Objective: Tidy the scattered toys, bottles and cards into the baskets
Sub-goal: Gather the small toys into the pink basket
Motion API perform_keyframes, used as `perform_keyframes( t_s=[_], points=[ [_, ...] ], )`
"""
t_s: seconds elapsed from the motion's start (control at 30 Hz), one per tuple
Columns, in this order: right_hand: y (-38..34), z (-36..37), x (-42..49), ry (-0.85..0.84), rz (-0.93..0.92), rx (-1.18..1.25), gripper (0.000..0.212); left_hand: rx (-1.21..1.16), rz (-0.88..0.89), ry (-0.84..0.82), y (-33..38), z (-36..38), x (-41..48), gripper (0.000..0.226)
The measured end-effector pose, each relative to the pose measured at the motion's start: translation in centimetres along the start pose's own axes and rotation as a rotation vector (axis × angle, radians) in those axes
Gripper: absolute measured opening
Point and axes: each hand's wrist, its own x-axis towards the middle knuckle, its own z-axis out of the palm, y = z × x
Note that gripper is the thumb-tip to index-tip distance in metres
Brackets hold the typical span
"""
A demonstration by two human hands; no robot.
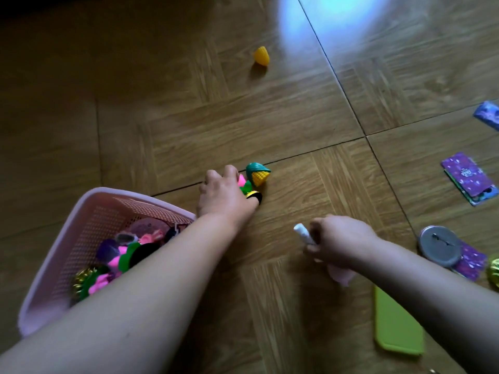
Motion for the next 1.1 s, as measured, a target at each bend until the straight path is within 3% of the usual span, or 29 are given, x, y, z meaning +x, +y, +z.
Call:
perform_keyframes(
  t_s=[0.1, 0.2, 0.33, 0.43, 0.57, 0.63, 0.7, 0.8, 0.97, 1.1],
  points=[
    [-1.4, -2.6, 1.5, 0.107, -0.105, 0.155, 0.041, -0.291, 0.084, 0.126, -0.5, -2.2, -2.0, 0.055],
    [-4.4, -5.3, 3.8, 0.179, -0.243, 0.156, 0.038, -0.447, 0.081, 0.299, -1.6, -4.8, -3.8, 0.054],
    [-8.1, -6.7, 7.8, 0.191, -0.226, 0.087, 0.038, -0.5, -0.045, 0.4, -5.5, -7.1, -5.1, 0.051],
    [-9.7, -6.2, 9.2, 0.087, -0.154, -0.002, 0.046, -0.462, -0.173, 0.432, -9.4, -8.2, -6.4, 0.05],
    [-11.2, -6.6, 7.1, 0.168, -0.179, 0.218, 0.024, -0.446, -0.32, 0.491, -14.5, -9.1, -8.0, 0.046],
    [-13.1, -7.3, 4.6, 0.283, -0.3, 0.482, 0.026, -0.416, -0.366, 0.472, -16.5, -9.0, -8.3, 0.046],
    [-16.2, -7.8, 1.3, 0.345, -0.556, 0.645, 0.028, -0.389, -0.392, 0.398, -17.8, -8.7, -8.4, 0.047],
    [-20.5, -7.0, -1.7, 0.249, -0.784, 0.522, 0.031, -0.376, -0.413, 0.276, -17.9, -8.8, -8.9, 0.063],
    [-22.2, -5.2, -2.0, 0.143, -0.783, 0.272, 0.043, -0.392, -0.382, 0.298, -17.9, -9.3, -9.8, 0.054],
    [-18.2, -5.4, -2.1, 0.246, -0.611, 0.44, 0.02, -0.394, -0.278, 0.343, -16.1, -9.9, -10.5, 0.051]
  ],
)
